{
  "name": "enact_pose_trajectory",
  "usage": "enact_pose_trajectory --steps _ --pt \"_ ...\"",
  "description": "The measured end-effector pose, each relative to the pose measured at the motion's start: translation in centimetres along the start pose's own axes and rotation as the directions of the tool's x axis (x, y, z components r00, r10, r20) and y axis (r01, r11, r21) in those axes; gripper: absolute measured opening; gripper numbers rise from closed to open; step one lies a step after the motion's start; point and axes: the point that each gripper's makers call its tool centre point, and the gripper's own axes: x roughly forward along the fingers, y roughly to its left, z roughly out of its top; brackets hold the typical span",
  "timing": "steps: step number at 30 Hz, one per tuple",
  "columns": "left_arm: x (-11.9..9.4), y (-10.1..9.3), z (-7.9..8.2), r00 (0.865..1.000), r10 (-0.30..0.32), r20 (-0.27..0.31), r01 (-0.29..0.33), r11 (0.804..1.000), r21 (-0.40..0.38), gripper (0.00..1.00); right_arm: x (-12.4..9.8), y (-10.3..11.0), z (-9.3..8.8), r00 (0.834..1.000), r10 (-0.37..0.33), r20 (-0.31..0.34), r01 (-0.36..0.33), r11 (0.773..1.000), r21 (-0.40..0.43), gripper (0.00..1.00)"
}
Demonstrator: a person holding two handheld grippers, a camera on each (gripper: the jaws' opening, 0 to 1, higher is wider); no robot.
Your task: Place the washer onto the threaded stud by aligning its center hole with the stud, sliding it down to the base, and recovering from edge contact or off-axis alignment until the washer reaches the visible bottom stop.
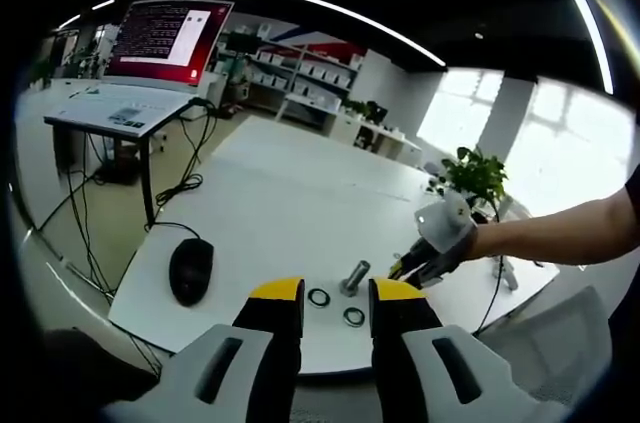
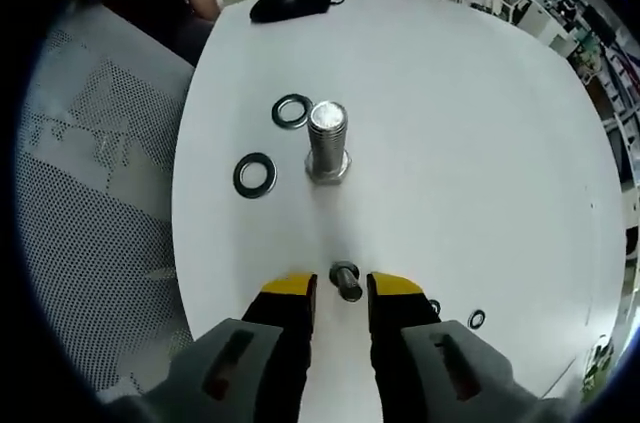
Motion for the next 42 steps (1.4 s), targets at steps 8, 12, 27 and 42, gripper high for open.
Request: enact_pose_trajectory --steps 8,12,27,42 --pt "0.0 -0.1 0.0 1.000 -0.002 -0.001 0.002 1.000 0.001 0.24 -0.8 0.6 0.0 0.999 0.006 0.031 -0.007 1.000 0.022 0.23" --pt "-0.1 -0.1 0.0 1.000 -0.003 0.003 0.003 1.000 0.000 0.24 -1.2 0.9 -0.1 0.999 0.006 0.041 -0.007 0.999 0.034 0.23" --pt "-0.1 0.1 0.0 1.000 0.000 0.006 0.000 1.000 -0.003 0.24 -1.2 2.5 -1.1 0.999 0.032 0.031 -0.034 0.997 0.067 0.23" --pt "-0.1 0.3 0.1 1.000 -0.001 0.009 0.001 1.000 -0.006 0.24 -0.5 3.2 -1.0 0.998 0.058 0.031 -0.059 0.997 0.049 0.23"
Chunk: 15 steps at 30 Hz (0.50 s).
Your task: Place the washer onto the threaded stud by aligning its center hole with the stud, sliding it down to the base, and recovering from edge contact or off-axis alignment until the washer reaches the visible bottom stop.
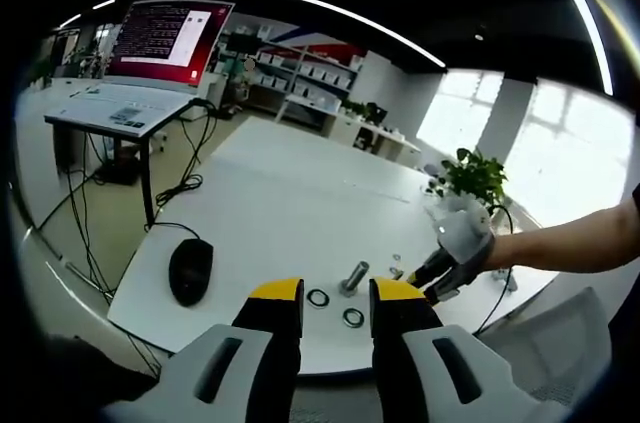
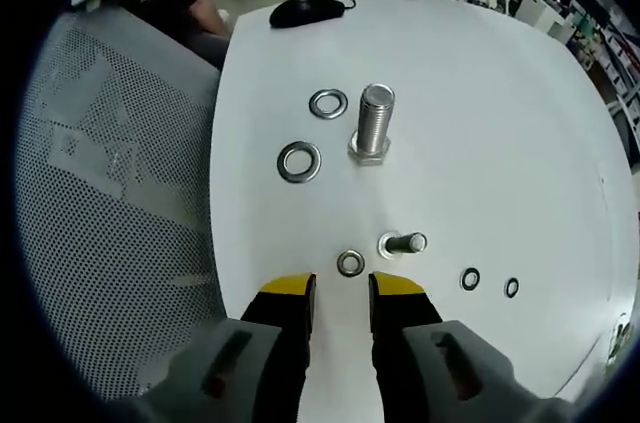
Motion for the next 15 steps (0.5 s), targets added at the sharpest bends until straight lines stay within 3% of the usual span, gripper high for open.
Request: enact_pose_trajectory --steps 15 --pt "0.00 -0.14 -0.01 1.000 0.001 -0.001 -0.001 1.000 0.000 0.24 0.99 -0.27 -0.43 1.000 -0.008 -0.013 0.008 1.000 -0.013 0.21"
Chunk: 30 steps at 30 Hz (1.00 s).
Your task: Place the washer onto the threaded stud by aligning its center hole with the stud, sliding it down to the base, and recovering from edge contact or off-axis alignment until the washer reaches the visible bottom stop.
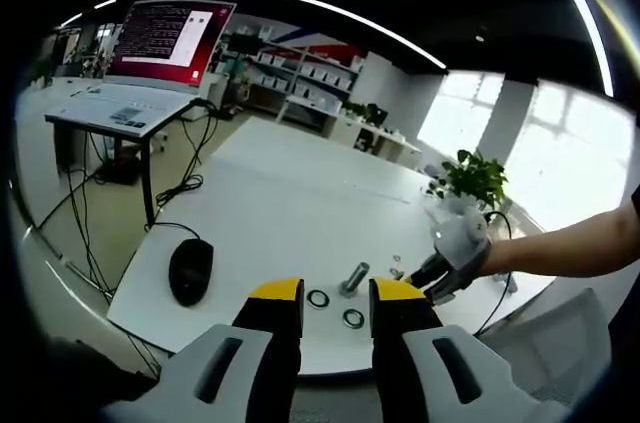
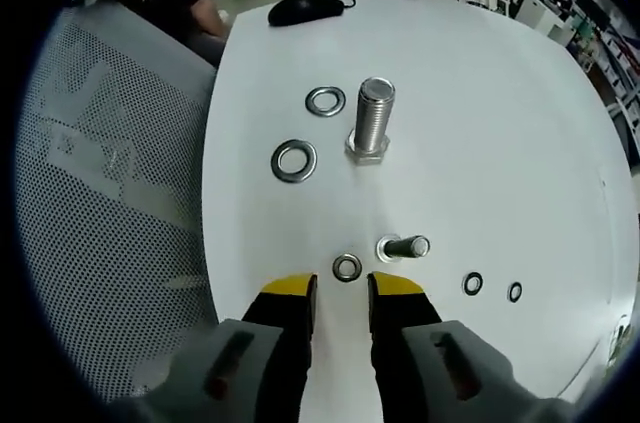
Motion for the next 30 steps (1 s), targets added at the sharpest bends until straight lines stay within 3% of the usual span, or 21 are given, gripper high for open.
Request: enact_pose_trajectory --steps 19,30 --pt "-0.03 -0.01 0.01 1.000 0.001 0.003 -0.001 1.000 -0.002 0.25 0.54 0.19 0.17 1.000 0.010 -0.002 -0.010 1.000 0.008 0.21" --pt "-0.03 0.00 0.00 1.000 -0.001 0.001 0.001 1.000 0.000 0.25 0.77 -0.14 0.35 0.999 -0.003 -0.040 0.000 0.999 -0.055 0.18"
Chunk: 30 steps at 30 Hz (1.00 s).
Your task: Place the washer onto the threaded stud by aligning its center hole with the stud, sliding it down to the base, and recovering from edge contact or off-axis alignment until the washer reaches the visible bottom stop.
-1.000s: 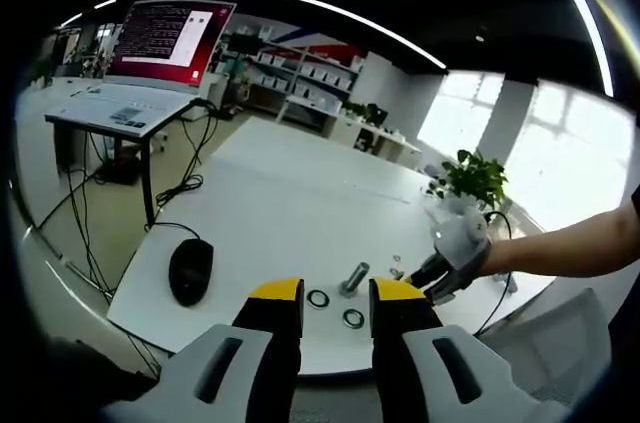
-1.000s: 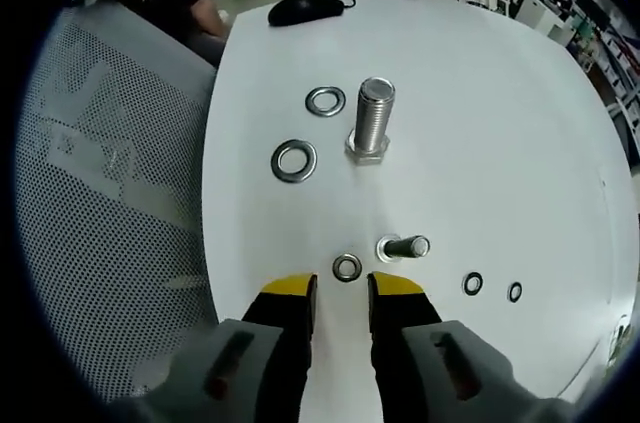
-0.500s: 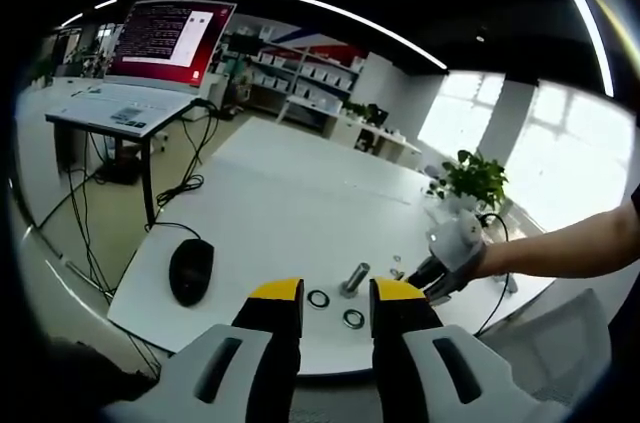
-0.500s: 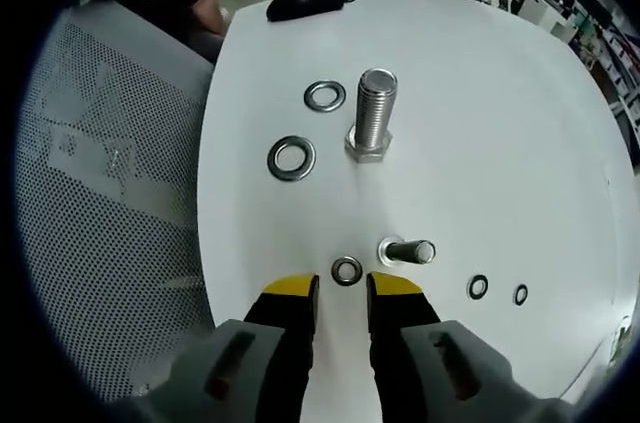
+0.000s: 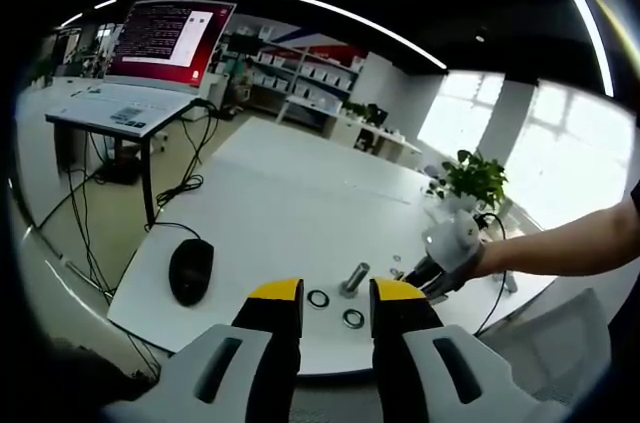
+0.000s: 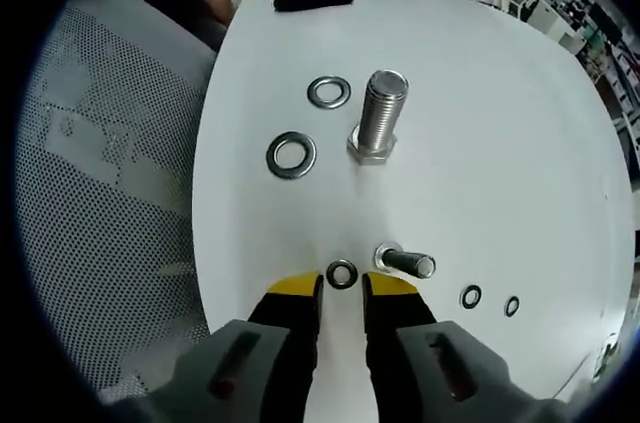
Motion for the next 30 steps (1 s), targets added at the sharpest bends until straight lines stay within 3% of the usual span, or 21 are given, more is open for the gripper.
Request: enact_pose_trajectory --steps 30 --pt "0.05 0.08 0.08 1.000 0.001 0.004 -0.001 1.000 -0.006 0.24 0.19 -0.08 0.16 0.999 -0.027 0.020 0.027 1.000 0.013 0.14"
